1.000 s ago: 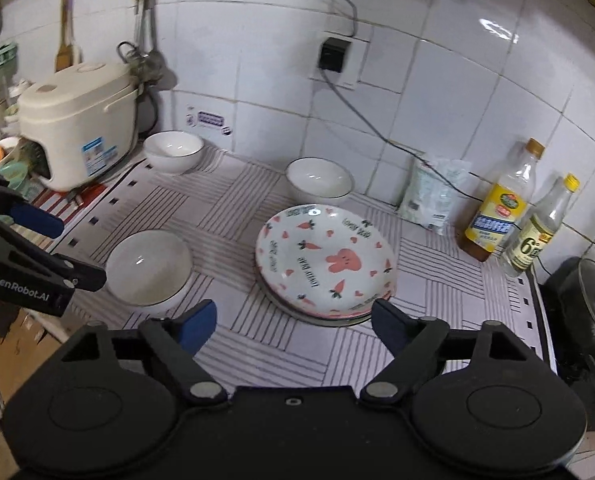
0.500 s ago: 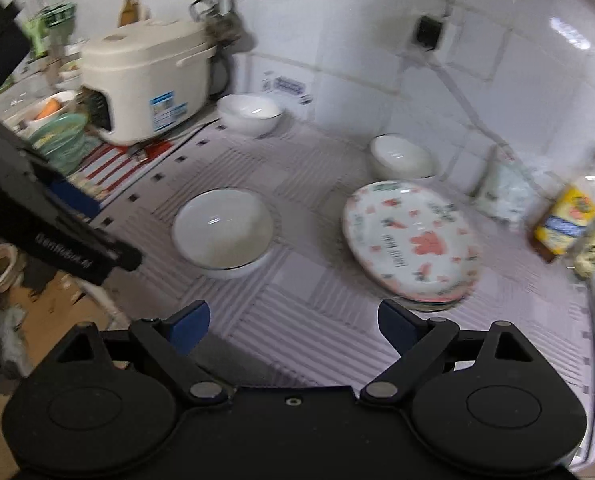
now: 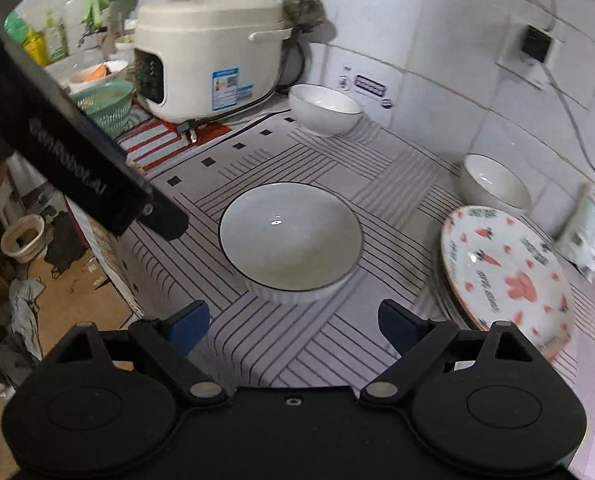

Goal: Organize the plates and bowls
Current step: 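Move both grippers to the rim of the large white bowl, then close both grippers on opposite sides of the white bowl rim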

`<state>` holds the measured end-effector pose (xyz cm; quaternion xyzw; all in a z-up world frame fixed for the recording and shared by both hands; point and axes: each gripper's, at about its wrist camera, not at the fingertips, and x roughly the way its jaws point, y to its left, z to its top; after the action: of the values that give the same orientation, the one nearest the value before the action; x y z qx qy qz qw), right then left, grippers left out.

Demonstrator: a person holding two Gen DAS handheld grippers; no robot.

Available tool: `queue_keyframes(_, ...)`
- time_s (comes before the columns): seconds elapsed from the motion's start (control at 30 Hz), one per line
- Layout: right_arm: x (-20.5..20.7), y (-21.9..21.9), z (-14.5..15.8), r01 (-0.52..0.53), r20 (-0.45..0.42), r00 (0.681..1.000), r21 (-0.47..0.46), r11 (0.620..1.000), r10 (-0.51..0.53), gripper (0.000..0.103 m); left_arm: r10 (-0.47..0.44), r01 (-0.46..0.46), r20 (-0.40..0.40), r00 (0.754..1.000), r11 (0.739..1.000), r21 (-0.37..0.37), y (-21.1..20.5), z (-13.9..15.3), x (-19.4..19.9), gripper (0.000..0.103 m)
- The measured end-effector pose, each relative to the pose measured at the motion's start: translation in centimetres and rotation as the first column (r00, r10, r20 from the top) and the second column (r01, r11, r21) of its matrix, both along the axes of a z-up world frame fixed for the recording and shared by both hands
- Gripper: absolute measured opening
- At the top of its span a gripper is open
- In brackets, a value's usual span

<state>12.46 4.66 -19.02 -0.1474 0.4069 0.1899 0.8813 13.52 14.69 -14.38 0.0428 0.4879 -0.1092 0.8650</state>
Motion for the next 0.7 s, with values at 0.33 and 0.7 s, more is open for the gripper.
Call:
queue_keyframes(0.33, 2.7, 0.4, -6.0, 0.042, 0.027, 0.999, 0.061, 0.997, -0.044, 0.094, 0.042, -0.055, -0.091, 0.995, 0.987, -0.152, 1.0, -4.6, 4.8, 0.091)
queue_keyframes(0.7, 3.6, -0.3, -8.0, 0.028, 0.104, 0.993, 0.202, 0.979, -0.05, 0.094, 0.04, -0.048, -0.055, 0.998, 0.986, -0.161, 0.1, -5.8, 6.8, 0.063)
